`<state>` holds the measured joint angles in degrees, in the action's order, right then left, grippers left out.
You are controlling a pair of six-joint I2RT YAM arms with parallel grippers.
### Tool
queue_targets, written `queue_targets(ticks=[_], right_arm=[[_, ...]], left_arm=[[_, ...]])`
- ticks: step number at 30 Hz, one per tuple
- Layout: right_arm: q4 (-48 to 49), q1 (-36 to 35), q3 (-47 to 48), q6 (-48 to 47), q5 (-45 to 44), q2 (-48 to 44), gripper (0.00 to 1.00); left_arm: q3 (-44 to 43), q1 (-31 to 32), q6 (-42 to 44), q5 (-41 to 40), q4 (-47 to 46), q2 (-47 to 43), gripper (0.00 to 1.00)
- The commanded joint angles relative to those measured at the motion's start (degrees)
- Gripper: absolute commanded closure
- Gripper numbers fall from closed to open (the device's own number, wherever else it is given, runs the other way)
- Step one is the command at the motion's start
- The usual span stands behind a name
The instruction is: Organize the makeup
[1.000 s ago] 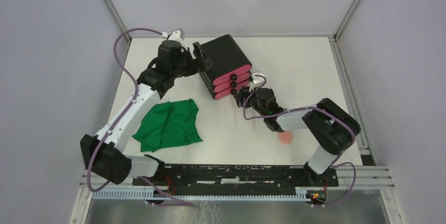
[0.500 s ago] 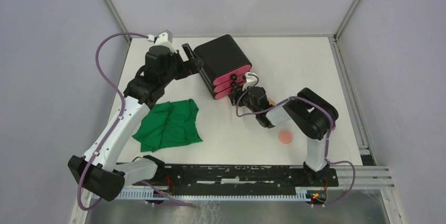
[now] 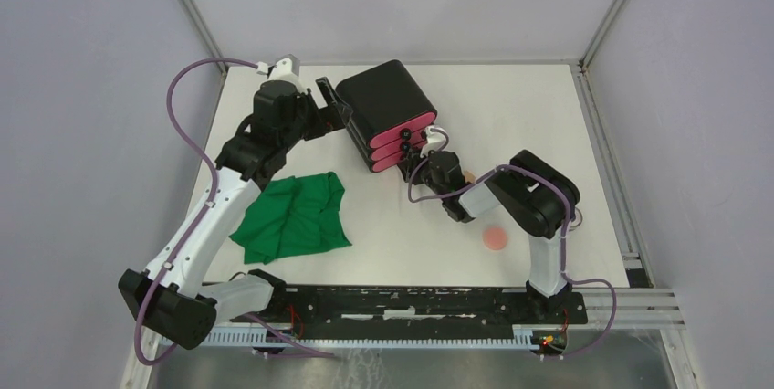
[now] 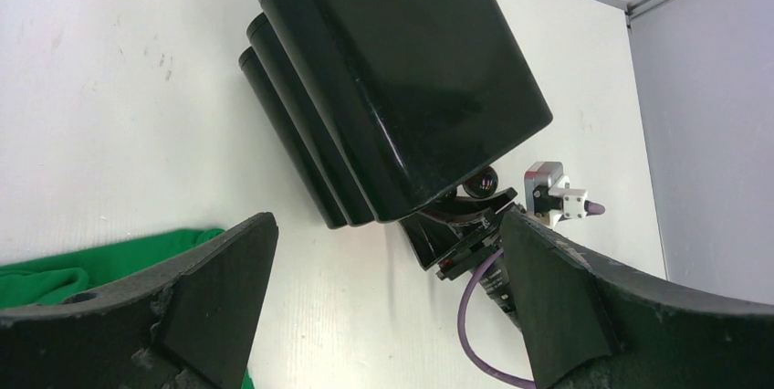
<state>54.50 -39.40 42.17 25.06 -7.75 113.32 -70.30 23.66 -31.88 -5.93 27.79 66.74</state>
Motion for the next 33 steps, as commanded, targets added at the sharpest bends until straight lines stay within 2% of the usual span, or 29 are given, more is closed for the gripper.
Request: queue_targets(ticks=[1, 7, 18, 21, 23, 28, 30, 33], right_arm=[[4.71, -0.41, -1.44, 0.38, 0.8, -2.51, 0.86], [0.65, -0.55, -7.34, 2.03, 1.36, -9.36, 0.91], [-10.96, -2.32, -17.66, -0.23, 1.35, -23.19, 0.9], [-13.98, -2.48, -17.9, -1.06, 1.12, -25.11, 0.74], [-16.53, -2.45, -17.52, -1.39, 0.43, -26.81, 0.68], [-25.2, -2.44, -17.15, -0.91, -1.87, -33.0, 0.41], [-32.87, -2.44, -16.26, -0.78, -2.87, -37.88, 0.35], [-48.15, -2.44, -13.53, 0.92, -7.67, -46.97, 0.32]], left_arm=[[0.11, 0.15, 0.99, -1.17, -0.62, -1.5, 0.01], [0.82, 0.2, 0.58, -0.5, -1.17, -1.53, 0.01], [3.18, 0.12, -0.89, 2.34, -2.53, -3.13, 0.01], [3.46, 0.13, -1.06, 3.05, -2.66, -3.34, 0.01], [3.65, 0.2, -1.23, 3.35, -2.67, -3.5, 0.01], [4.02, 0.19, -1.52, 3.74, -2.76, -4.46, 0.01], [3.4, 0.33, -0.98, 3.81, -2.33, -4.6, 0.01], [1.47, 2.42, 1.25, 5.66, -1.61, -3.65, 0.01]])
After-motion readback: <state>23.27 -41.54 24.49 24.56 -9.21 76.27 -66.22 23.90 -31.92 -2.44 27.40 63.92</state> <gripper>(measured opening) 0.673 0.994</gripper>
